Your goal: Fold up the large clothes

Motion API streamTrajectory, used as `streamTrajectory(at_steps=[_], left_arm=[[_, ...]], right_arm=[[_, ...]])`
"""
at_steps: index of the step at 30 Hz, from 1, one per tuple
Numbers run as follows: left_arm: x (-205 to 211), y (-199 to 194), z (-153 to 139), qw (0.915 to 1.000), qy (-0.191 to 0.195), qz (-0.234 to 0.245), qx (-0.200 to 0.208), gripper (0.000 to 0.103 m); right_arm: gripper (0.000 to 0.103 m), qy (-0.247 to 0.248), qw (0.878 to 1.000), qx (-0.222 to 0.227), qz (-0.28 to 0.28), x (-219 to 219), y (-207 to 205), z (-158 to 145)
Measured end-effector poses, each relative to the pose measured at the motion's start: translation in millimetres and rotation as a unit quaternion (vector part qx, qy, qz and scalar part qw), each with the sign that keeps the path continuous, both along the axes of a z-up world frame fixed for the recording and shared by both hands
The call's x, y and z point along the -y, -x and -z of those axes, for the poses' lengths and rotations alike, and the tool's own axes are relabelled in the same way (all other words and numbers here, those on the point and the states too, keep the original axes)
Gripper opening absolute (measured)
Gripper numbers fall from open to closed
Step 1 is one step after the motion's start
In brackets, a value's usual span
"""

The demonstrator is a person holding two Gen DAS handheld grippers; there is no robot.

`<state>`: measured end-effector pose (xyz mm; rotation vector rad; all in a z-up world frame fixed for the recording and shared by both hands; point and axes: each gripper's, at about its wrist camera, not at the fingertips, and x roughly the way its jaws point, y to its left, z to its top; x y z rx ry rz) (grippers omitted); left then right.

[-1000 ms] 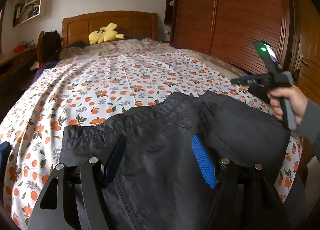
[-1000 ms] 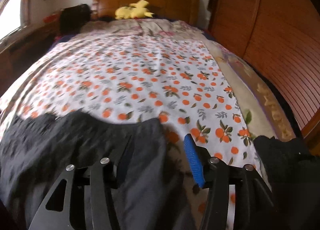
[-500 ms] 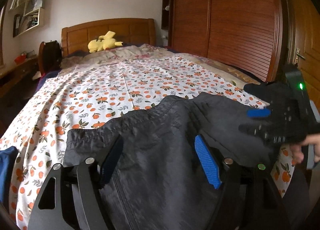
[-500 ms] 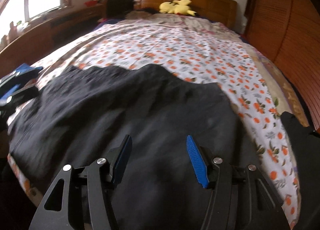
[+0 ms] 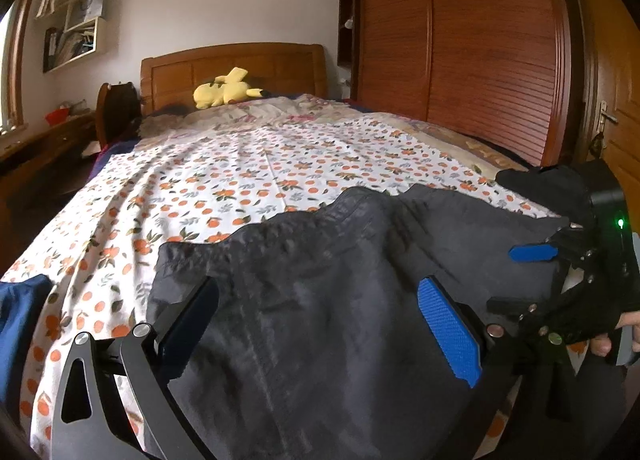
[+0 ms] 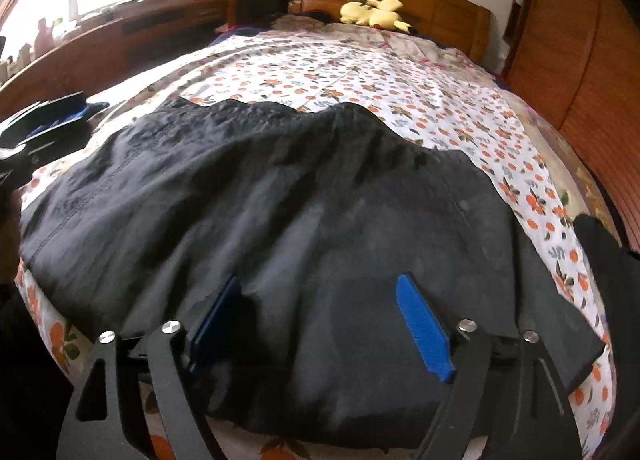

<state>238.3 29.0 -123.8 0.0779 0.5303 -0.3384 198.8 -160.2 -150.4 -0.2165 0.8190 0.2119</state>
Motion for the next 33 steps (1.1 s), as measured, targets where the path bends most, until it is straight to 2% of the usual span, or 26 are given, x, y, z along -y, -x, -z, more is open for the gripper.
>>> streamTrajectory(at_steps=[6, 11, 17, 25, 27, 29, 33], left_arm=[[-10, 15, 7, 0.9999, 0.000, -0.012, -0.005, 0.100], [-18, 38, 14, 0.9995, -0.004, -0.029, -0.015, 0.100], [-39, 70, 17, 0.9968, -0.007, -0.073, -0.030, 0.100], [-77, 99, 25, 0.9882, -0.008, -0.138, -0.066, 0.100], [-89, 100, 29, 0.9845, -0.004, -0.157, -0.078, 0.086], [-96, 98, 32, 0.9815, 0.003, -0.169, -0.091, 0.083], [-107, 96, 42, 0.9744, 0.020, -0.190, -0.119, 0.068]], right_arm=[[0.083, 0.007, 1.000, -0.014, 0.003, 2, 0, 21], [0.084, 0.002, 1.000, -0.013, 0.000, 3, 1, 26], [0.084, 0.001, 1.000, -0.011, -0.002, 4, 1, 28], [0.084, -0.002, 1.000, -0.006, -0.013, 5, 0, 29], [0.085, -0.005, 1.000, -0.005, -0.015, 6, 0, 30], [0.085, -0.006, 1.000, -0.002, -0.018, 7, 1, 30], [0.085, -0.006, 1.000, 0.003, -0.024, 8, 2, 31]])
